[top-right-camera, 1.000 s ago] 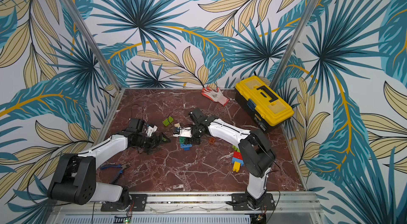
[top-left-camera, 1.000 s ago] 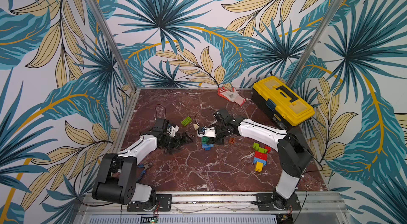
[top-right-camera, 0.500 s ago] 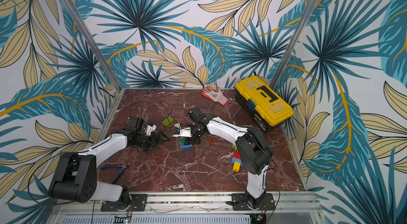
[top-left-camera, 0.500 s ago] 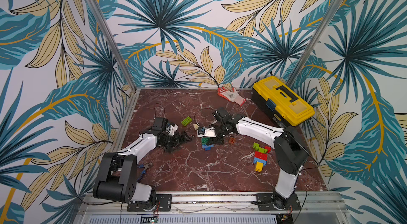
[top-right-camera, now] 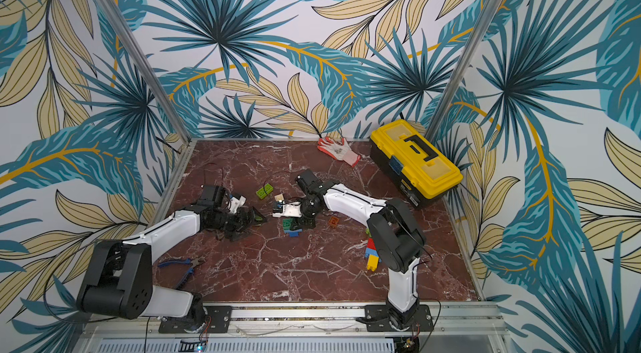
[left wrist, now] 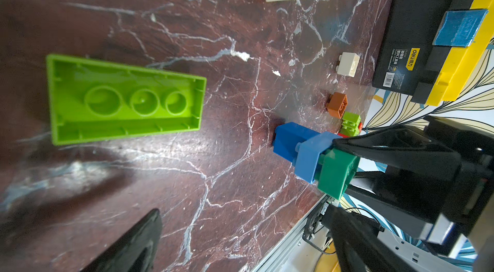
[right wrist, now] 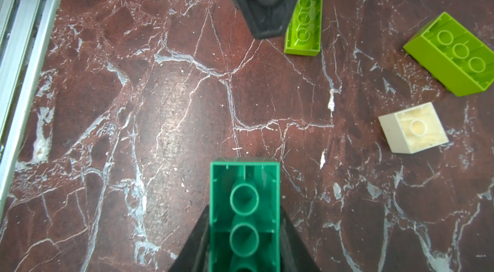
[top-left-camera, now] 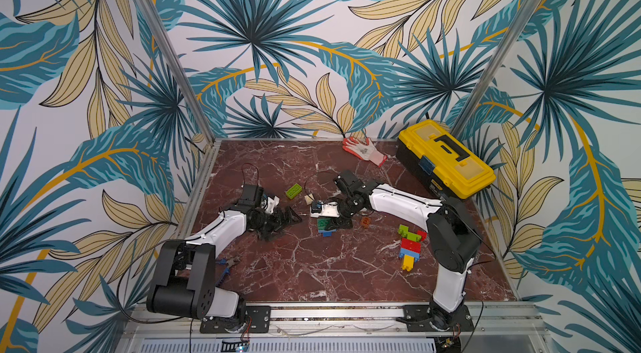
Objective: Assemble a carrot with lego
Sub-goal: Assemble the lego brick with the lego brick.
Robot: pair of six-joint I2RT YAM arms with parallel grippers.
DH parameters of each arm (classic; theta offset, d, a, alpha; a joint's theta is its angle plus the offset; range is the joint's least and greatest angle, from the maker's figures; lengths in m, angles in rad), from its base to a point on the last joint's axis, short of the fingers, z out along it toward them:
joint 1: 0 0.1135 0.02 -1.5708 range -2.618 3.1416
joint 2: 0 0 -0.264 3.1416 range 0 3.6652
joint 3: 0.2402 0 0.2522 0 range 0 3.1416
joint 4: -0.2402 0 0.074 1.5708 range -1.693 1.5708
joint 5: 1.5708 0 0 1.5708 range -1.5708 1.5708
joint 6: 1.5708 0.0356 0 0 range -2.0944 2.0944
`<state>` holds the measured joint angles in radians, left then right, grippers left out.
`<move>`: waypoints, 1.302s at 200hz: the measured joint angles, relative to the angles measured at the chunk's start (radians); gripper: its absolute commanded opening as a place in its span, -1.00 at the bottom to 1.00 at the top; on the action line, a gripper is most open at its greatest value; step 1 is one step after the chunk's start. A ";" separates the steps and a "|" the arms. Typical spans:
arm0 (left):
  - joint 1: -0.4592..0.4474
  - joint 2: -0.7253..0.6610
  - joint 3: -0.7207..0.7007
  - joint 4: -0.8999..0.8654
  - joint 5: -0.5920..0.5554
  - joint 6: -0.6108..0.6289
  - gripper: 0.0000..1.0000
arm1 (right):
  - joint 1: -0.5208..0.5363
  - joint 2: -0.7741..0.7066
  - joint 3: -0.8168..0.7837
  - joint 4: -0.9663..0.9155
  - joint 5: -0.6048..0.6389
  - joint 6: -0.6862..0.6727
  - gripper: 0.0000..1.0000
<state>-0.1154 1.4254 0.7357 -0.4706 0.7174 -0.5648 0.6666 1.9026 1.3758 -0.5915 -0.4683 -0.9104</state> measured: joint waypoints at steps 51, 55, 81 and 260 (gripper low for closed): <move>0.002 0.000 0.000 0.000 -0.001 0.000 0.99 | 0.000 0.066 0.103 -0.077 0.001 -0.013 -0.64; 0.002 0.000 0.000 0.000 -0.001 0.000 0.99 | 0.000 0.067 0.105 -0.079 0.000 -0.014 -0.65; 0.004 0.000 0.000 0.000 -0.003 0.000 0.99 | 0.000 0.068 0.106 -0.098 0.003 -0.014 -0.65; 0.019 -0.001 0.000 -0.002 -0.020 -0.003 0.99 | 0.053 0.130 0.227 -0.241 0.143 0.137 -0.70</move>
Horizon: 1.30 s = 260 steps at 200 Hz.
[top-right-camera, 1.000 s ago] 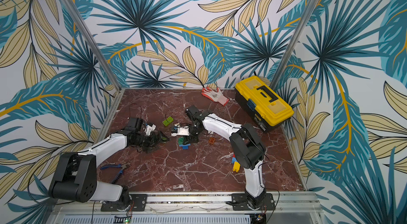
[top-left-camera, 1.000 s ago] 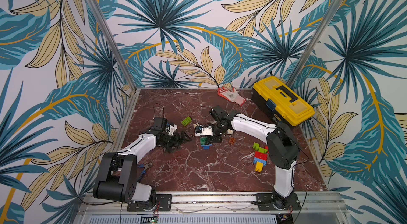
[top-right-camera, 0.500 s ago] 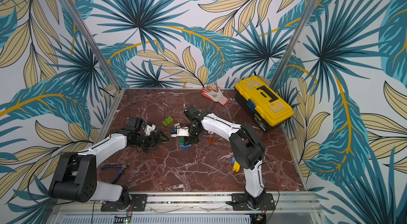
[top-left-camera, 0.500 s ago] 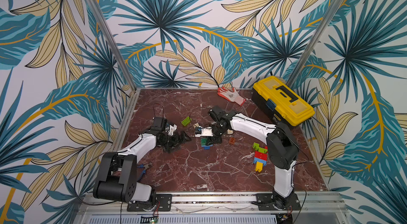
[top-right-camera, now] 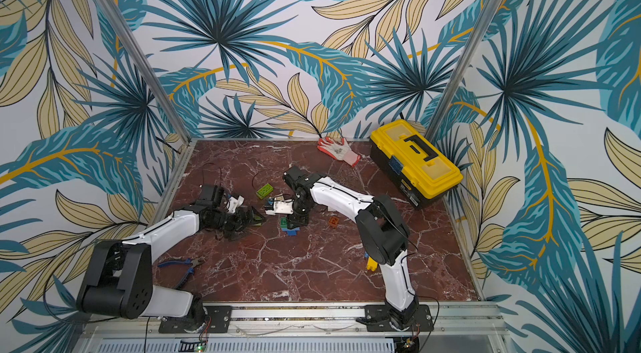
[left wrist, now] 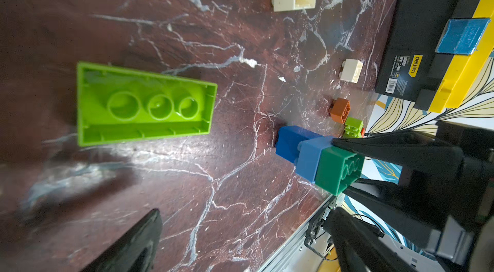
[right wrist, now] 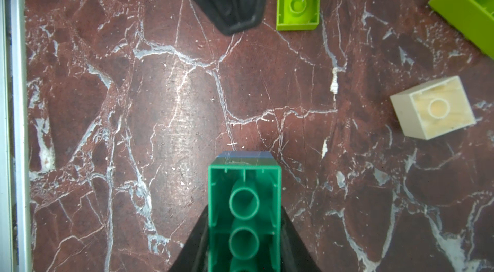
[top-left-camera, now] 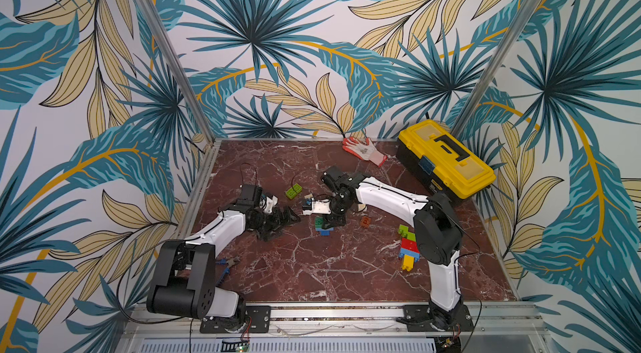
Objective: Assemble a carrot with lego
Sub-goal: Assemble the lego brick with the lego brick.
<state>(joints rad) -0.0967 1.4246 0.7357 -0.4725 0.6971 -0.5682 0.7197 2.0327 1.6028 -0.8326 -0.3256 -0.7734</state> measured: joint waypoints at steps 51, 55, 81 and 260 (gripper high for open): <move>0.070 -0.081 0.000 -0.045 -0.032 -0.017 0.99 | 0.006 -0.038 -0.063 0.068 0.015 0.225 -0.64; 0.076 -0.092 0.000 -0.047 -0.032 -0.018 0.99 | 0.010 -0.045 -0.073 0.079 0.023 0.246 -0.64; 0.100 -0.137 0.003 -0.061 -0.027 -0.026 0.99 | 0.045 -0.090 -0.145 0.158 0.080 0.386 -0.62; 0.135 -0.169 0.053 -0.128 0.006 -0.022 0.99 | 0.160 -0.153 -0.283 0.417 0.261 0.661 -0.33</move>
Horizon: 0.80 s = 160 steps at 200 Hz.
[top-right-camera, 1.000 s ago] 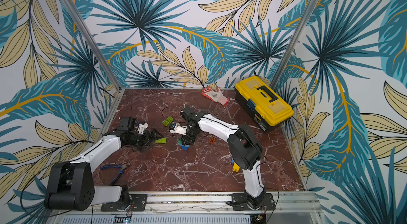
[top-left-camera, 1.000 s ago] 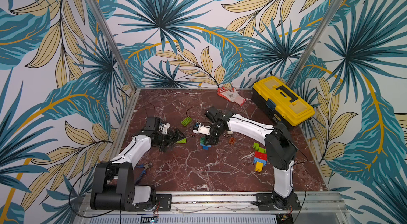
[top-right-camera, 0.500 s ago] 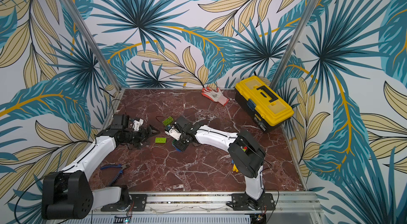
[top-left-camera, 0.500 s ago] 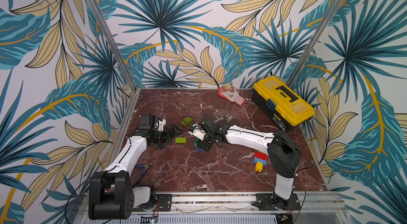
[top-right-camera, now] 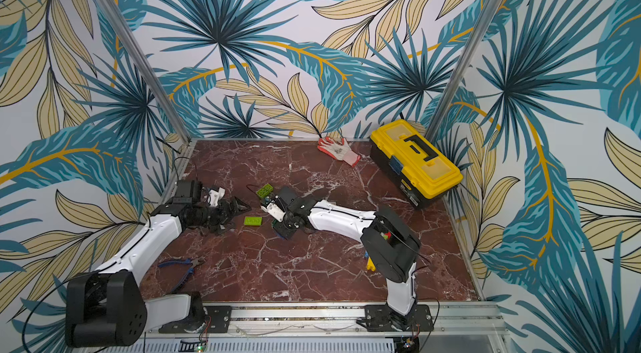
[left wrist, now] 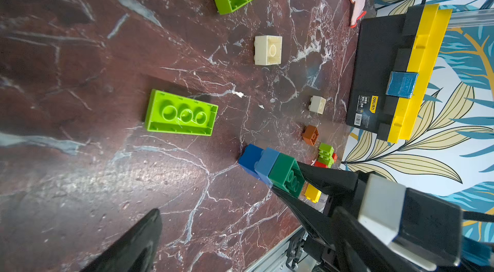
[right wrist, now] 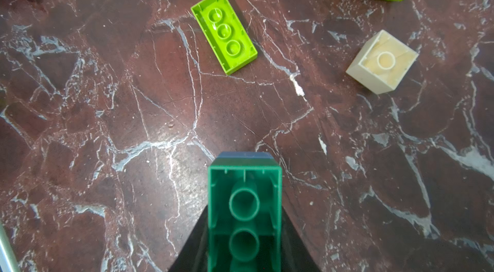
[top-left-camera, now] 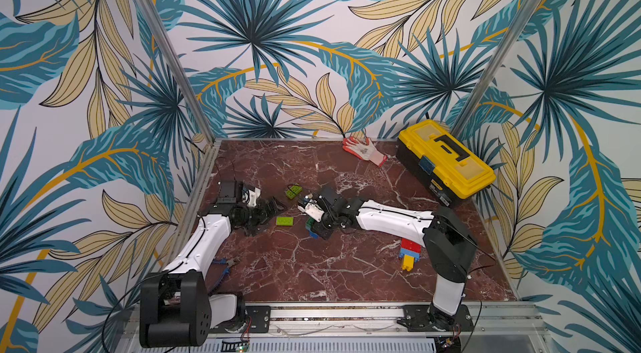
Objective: Assemble a carrot with lego
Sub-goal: Assemble the lego brick with the lego brick.
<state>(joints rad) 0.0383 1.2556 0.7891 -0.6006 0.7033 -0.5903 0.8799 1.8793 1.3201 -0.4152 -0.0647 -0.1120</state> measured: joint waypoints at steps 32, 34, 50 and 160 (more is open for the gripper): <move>0.003 -0.004 0.000 -0.003 0.001 0.001 0.99 | 0.000 0.002 -0.002 -0.015 0.010 0.000 -0.18; 0.003 -0.005 0.000 -0.003 0.000 0.001 0.99 | 0.000 0.004 -0.003 -0.022 0.010 -0.001 -0.17; 0.003 -0.010 0.000 -0.003 0.001 0.003 0.99 | -0.003 0.027 -0.019 -0.074 0.021 0.000 -0.10; 0.010 -0.015 0.000 -0.008 0.004 0.008 0.99 | -0.005 0.002 -0.052 -0.095 0.026 -0.018 0.98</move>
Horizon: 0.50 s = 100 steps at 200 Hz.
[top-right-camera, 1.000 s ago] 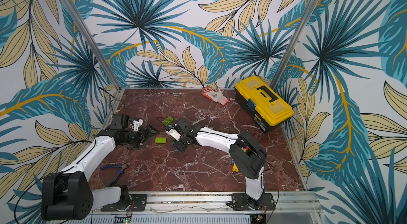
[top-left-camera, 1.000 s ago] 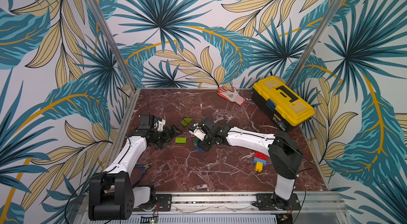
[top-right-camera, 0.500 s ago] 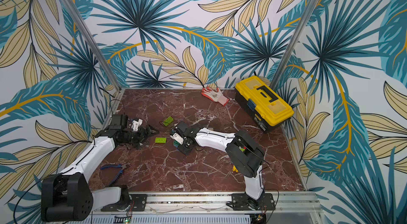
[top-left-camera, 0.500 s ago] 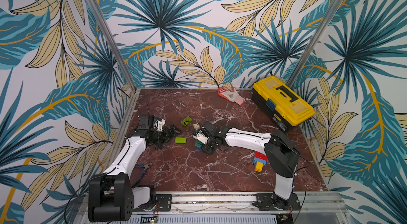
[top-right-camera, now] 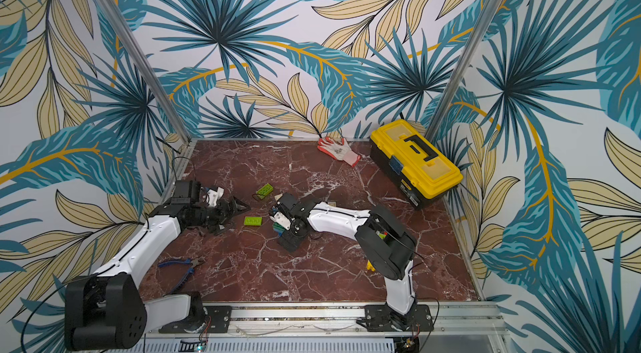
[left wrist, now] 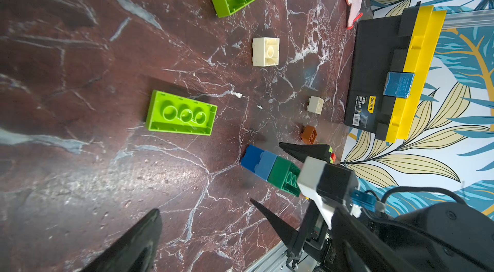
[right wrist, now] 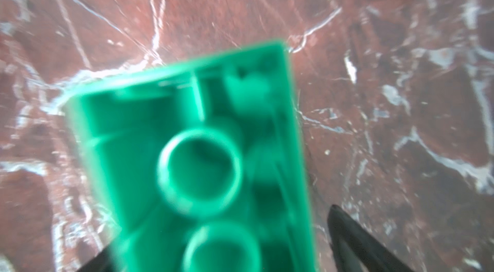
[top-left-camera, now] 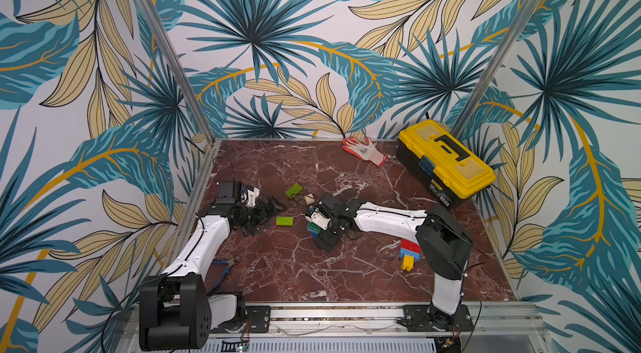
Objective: Assemble a carrot with lego
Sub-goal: Assemble the lego brick with the lego brick.
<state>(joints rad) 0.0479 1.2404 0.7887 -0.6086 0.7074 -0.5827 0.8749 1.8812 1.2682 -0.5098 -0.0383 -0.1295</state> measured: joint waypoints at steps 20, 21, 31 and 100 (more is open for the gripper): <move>0.000 -0.002 0.000 -0.002 0.000 0.000 0.99 | 0.000 -0.079 -0.017 0.004 -0.002 -0.011 0.99; 0.000 -0.002 0.000 -0.002 0.000 0.000 0.99 | 0.000 -0.085 -0.017 0.004 -0.003 -0.013 0.99; 0.000 -0.004 0.000 -0.003 0.000 0.000 0.99 | 0.000 -0.140 -0.018 0.007 -0.001 -0.018 0.99; 0.069 -0.006 0.000 -0.004 -0.031 -0.010 0.99 | -0.116 -0.019 0.461 -0.098 0.080 -0.045 0.89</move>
<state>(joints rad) 0.1169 1.2346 0.7887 -0.6128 0.6762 -0.5922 0.7589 1.8626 1.7294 -0.6083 0.0414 -0.1741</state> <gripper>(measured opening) 0.994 0.941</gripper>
